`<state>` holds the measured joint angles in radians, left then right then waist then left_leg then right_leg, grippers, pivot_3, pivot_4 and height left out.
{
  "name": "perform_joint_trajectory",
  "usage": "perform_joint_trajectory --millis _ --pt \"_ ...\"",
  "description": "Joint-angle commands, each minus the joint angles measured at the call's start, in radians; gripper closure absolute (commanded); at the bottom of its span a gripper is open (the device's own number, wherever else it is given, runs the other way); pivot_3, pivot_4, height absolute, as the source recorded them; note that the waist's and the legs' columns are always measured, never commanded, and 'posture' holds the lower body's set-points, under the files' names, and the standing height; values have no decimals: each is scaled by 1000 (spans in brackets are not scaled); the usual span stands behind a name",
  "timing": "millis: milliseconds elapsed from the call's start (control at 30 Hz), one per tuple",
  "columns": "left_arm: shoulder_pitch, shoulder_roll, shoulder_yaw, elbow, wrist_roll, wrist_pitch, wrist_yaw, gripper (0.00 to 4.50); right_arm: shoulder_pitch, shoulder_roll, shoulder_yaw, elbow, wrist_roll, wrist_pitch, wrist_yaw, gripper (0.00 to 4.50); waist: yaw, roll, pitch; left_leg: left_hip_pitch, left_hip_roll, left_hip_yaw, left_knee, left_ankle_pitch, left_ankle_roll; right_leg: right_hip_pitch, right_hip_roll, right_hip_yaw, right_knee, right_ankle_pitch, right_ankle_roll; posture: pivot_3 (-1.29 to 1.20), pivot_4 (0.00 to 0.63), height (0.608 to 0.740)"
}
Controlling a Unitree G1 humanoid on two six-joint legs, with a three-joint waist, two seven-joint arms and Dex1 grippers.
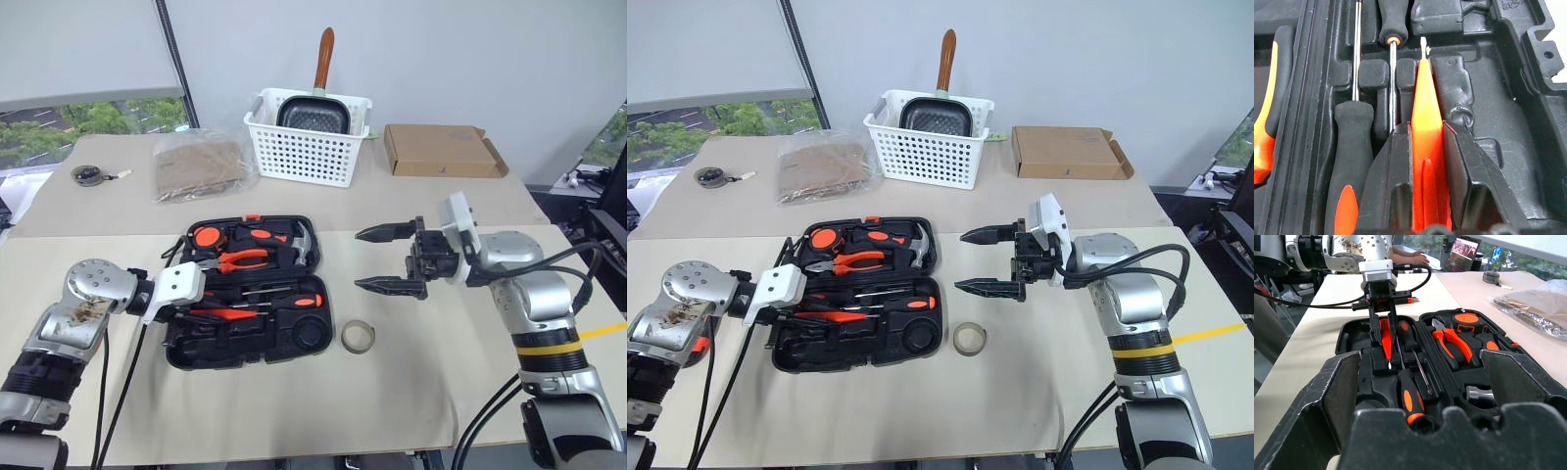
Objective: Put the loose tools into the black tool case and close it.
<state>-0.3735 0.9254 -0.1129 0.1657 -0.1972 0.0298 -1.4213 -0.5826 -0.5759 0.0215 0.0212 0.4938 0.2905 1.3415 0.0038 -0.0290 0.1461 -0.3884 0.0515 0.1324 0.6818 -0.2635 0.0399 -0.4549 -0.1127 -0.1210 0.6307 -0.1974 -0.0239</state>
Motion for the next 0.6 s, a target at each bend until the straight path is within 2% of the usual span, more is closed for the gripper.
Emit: perform_joint_trajectory --millis 33,600 --pt "22 27 30 -23 4 54 29 4039 -34 -3 -14 -10 12 -19 1 0 0 0 0 0 0 0 0 0 0 0 0 0 0 0 0 0 150 700" --pt "25 30 20 -53 22 72 36 4039 -37 -1 -14 -12 18 -17 2 0 2 0 0 0 0 -1 0 1 0 0 0 0 1 0 0 0 150 700"
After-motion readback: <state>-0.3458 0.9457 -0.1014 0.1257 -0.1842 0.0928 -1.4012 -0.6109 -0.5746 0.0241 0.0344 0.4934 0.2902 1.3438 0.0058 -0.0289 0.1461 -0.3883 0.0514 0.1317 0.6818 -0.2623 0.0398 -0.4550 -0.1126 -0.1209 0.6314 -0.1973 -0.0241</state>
